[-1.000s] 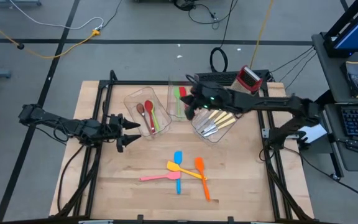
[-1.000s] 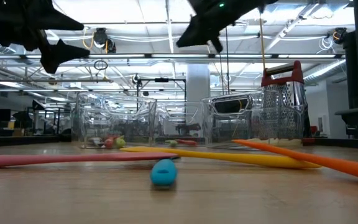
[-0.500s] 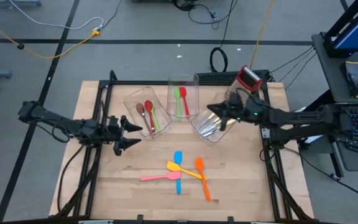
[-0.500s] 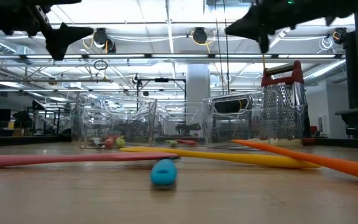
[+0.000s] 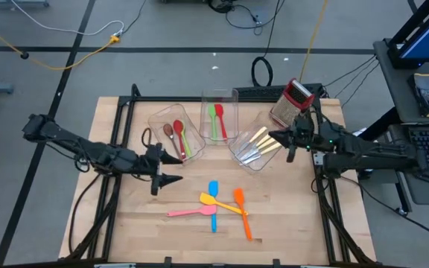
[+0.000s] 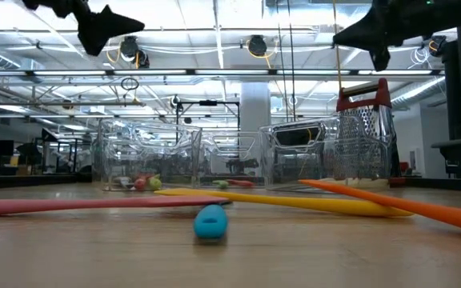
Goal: Pick & Place Kitchen Items
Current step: Put the pink spatula into the middle transparent bin
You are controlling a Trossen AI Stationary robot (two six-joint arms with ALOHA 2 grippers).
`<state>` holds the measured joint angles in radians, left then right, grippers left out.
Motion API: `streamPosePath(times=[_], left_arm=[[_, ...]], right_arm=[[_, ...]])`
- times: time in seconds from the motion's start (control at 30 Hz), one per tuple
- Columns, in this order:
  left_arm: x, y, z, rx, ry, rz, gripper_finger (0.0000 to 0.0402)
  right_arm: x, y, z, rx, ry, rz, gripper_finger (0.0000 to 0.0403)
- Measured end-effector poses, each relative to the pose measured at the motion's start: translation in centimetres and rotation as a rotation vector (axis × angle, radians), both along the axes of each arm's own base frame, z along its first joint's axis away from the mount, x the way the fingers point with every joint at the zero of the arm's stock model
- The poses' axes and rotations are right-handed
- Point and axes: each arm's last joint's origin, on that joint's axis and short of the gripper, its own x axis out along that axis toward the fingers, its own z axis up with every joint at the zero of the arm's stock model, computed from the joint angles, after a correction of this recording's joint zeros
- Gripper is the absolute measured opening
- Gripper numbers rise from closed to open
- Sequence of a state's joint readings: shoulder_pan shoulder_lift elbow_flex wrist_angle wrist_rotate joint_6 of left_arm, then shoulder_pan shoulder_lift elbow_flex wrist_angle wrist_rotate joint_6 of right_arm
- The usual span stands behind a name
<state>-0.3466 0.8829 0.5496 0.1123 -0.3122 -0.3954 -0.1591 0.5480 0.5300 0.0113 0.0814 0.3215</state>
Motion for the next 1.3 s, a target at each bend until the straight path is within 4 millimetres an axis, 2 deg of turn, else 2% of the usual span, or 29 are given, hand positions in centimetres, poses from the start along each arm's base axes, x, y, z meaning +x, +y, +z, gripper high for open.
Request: streamPosePath(times=[0.33,0.67,0.93,1.3], left_arm=[[2.5,-2.2,3.5,0.041,0.188,-0.058,0.0306],[6.3,-4.9,4.4,0.066,0.374,-0.119,0.0306],[9.3,-6.8,3.3,0.014,0.556,-0.219,0.0306],[10.7,-7.8,-0.8,-0.117,0.835,-0.170,0.0306]], right_arm=[[-2.8,0.6,-0.1,0.001,0.031,0.035,0.0000],[-4.8,0.9,-0.2,-0.021,0.021,0.037,0.0000],[-6.1,1.2,0.0,-0.044,-0.021,0.087,0.0000],[-7.7,1.5,-0.2,-0.061,-0.045,0.088,0.0000]])
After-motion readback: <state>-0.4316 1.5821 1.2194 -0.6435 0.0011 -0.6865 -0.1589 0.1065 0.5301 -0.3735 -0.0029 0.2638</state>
